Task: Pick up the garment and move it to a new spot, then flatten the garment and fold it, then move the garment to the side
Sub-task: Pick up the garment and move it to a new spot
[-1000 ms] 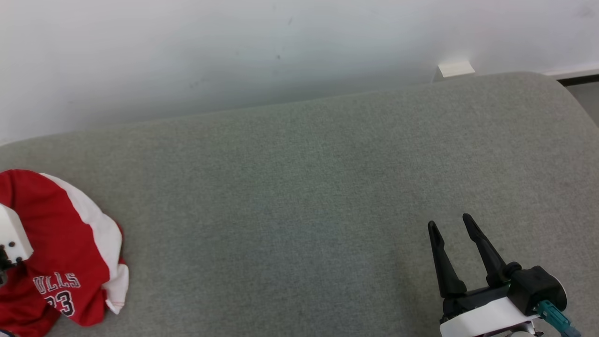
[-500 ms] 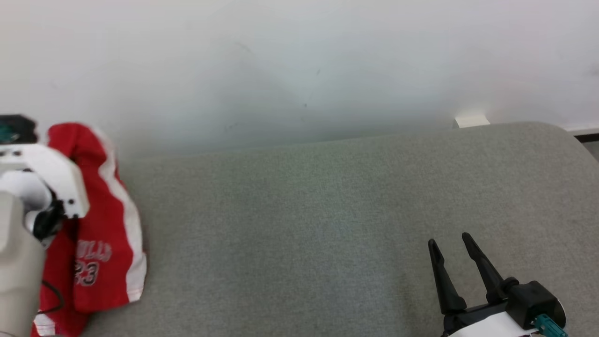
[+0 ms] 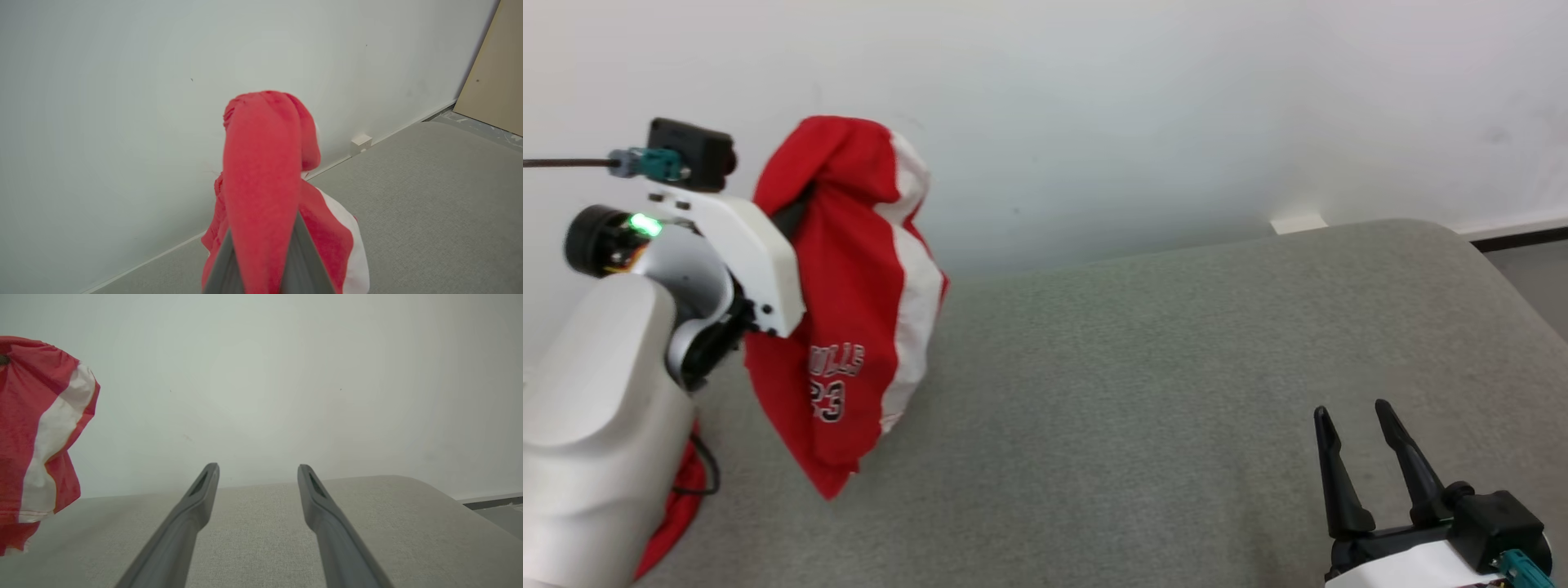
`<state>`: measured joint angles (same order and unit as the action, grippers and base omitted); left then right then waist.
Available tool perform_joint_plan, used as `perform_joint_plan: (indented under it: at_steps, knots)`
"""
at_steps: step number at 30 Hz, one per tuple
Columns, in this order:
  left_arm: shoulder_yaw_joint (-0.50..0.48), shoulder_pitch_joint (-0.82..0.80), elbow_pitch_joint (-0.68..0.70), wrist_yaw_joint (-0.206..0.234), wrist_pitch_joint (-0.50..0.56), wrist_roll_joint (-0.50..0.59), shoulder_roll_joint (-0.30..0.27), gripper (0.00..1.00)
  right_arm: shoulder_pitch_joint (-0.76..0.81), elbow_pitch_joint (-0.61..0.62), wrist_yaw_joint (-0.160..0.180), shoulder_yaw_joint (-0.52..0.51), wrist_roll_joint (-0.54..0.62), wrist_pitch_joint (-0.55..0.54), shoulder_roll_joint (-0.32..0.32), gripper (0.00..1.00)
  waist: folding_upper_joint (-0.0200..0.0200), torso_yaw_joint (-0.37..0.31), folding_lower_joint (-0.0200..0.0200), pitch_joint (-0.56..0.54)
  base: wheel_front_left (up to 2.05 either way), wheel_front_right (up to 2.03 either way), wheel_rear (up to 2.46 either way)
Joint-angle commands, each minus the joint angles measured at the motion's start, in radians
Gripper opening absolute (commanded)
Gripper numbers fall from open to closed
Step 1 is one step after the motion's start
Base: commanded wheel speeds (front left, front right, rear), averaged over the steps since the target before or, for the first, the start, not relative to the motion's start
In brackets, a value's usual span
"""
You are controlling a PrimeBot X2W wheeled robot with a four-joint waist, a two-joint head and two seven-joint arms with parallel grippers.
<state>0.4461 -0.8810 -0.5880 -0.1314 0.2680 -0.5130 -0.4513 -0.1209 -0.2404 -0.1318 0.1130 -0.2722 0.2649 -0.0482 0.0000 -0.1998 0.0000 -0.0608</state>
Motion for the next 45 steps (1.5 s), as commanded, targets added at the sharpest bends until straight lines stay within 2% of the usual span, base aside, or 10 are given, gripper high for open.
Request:
perform_joint_plan:
  at_steps: [1,6,12,22,23,24,30,36,40,45]
  knots:
    - [0.004,0.018,0.033,0.002,0.002,-0.010,0.004,0.00,0.006,0.006,0.002,-0.006,0.012,-0.001,-0.004,1.00,0.0000,-0.030,0.0000,0.003,0.00,0.00,0.00]
    - [0.024,0.085,0.165,0.011,0.001,-0.044,0.042,0.00,0.016,0.020,0.002,-0.014,-0.001,-0.001,-0.004,1.00,0.0000,-0.098,0.0000,0.028,0.00,0.00,0.00]
    - [0.085,0.197,0.252,0.069,-0.069,0.009,0.107,0.00,0.003,0.022,0.002,-0.010,-0.017,-0.001,-0.004,1.00,0.0000,-0.173,0.0000,0.071,0.00,0.00,0.00]
    - [0.201,0.260,0.003,0.059,-0.249,0.058,0.259,0.00,-0.045,0.021,0.002,0.031,-0.043,-0.001,-0.004,1.00,0.0000,-0.226,0.0000,0.145,0.00,0.00,0.00]
    - [0.205,0.256,-0.030,0.055,-0.272,0.057,0.272,0.42,-0.048,0.018,0.002,0.037,-0.048,-0.001,-0.004,1.00,0.0000,-0.228,0.0000,0.149,0.00,0.00,0.00]
    - [0.209,0.248,-0.060,0.052,-0.291,0.060,0.282,1.00,-0.049,0.016,0.002,0.041,-0.050,-0.001,-0.004,1.00,0.0000,-0.228,0.0000,0.150,0.00,0.00,0.00]
    - [0.211,0.211,-0.161,0.031,-0.395,0.039,0.327,1.00,-0.042,0.005,0.002,0.038,-0.042,-0.001,-0.003,1.00,0.0000,-0.190,0.0000,0.145,0.00,0.00,0.00]
    - [0.213,0.175,-0.139,0.019,-0.450,0.021,0.337,1.00,-0.064,-0.008,0.002,0.025,0.014,-0.001,-0.006,1.00,0.0000,-0.103,0.0000,0.114,0.00,0.00,0.00]
    - [0.174,0.182,-0.083,0.038,-0.476,0.007,0.303,1.00,-0.063,-0.005,0.002,0.008,0.025,-0.001,-0.017,1.00,0.0000,-0.035,0.0000,0.086,0.00,0.00,0.00]
    - [0.073,0.276,0.022,0.106,-0.514,-0.047,0.231,1.00,-0.048,-0.001,0.002,-0.005,0.032,-0.001,-0.022,1.00,0.0000,0.020,0.0000,0.063,0.00,0.00,0.00]
